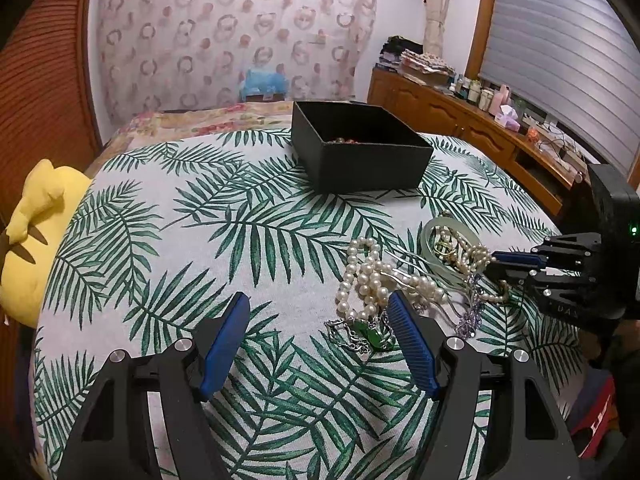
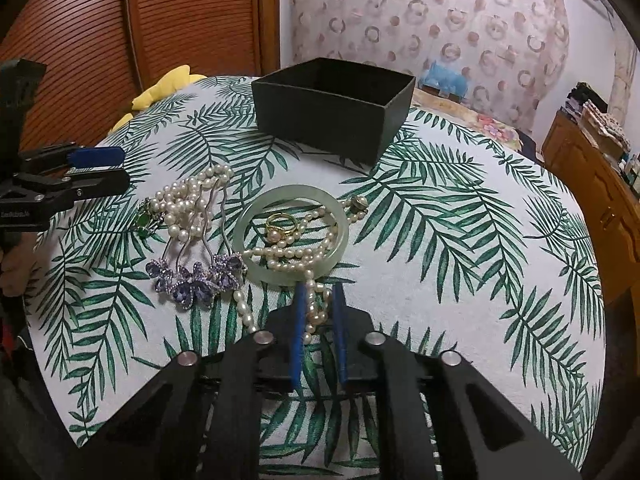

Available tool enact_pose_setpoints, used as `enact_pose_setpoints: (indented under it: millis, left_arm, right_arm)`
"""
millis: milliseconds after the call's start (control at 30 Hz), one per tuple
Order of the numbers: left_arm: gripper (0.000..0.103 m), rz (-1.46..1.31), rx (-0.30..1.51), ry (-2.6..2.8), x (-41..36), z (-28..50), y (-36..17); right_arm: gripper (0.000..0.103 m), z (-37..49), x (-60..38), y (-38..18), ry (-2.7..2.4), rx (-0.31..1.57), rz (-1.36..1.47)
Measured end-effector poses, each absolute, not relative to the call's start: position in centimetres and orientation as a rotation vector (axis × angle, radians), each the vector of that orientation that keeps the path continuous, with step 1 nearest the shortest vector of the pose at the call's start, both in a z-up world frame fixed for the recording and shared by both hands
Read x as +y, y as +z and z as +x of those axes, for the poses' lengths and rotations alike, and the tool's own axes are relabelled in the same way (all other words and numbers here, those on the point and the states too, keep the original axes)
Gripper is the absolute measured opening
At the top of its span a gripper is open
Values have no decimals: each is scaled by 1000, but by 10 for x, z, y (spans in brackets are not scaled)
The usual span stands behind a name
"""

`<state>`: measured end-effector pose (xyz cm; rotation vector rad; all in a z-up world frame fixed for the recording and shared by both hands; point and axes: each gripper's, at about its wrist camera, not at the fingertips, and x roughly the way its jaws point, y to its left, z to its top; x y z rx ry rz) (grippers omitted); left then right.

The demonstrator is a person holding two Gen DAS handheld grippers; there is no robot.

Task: Organize jewelry
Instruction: 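Grasp the pearl strand with the left gripper, then lift the pearl strand with the left gripper and carry it over the black box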

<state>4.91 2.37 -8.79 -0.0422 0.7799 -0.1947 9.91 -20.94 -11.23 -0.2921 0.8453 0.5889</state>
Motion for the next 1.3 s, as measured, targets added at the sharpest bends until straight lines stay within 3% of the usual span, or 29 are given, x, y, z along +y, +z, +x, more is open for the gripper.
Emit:
enact_pose_setpoints:
  millis: [67, 367, 600, 700, 1000, 1033, 1067, 1300]
  left_arm:
    - [69, -43, 782, -198, 24, 50, -88]
    - [68, -39, 802, -212, 23, 54, -93]
    - [49, 0, 839, -269, 17, 75, -93]
    - [33, 15, 877, -295, 11, 84, -99]
    - [24, 136, 882, -264, -3, 94, -108]
    - [21, 151, 877, -265, -5, 95, -108]
    - [8, 155, 877, -274, -6, 96, -107]
    - [7, 134, 809, -275, -9, 91, -77]
  right_arm:
    - [5, 97, -214, -107, 579, 827, -288]
    - [5, 93, -235, -81, 553, 746, -242]
    - [5, 92, -239, -63, 556, 702, -219]
    - [5, 91, -238, -57, 561, 682, -212]
    - [5, 89, -236, -28, 576, 596, -194]
    - [5, 88, -236, -25, 575, 588, -193]
    - [5, 88, -237, -22, 576, 581, -191]
    - [5, 83, -241, 4, 572, 534, -192]
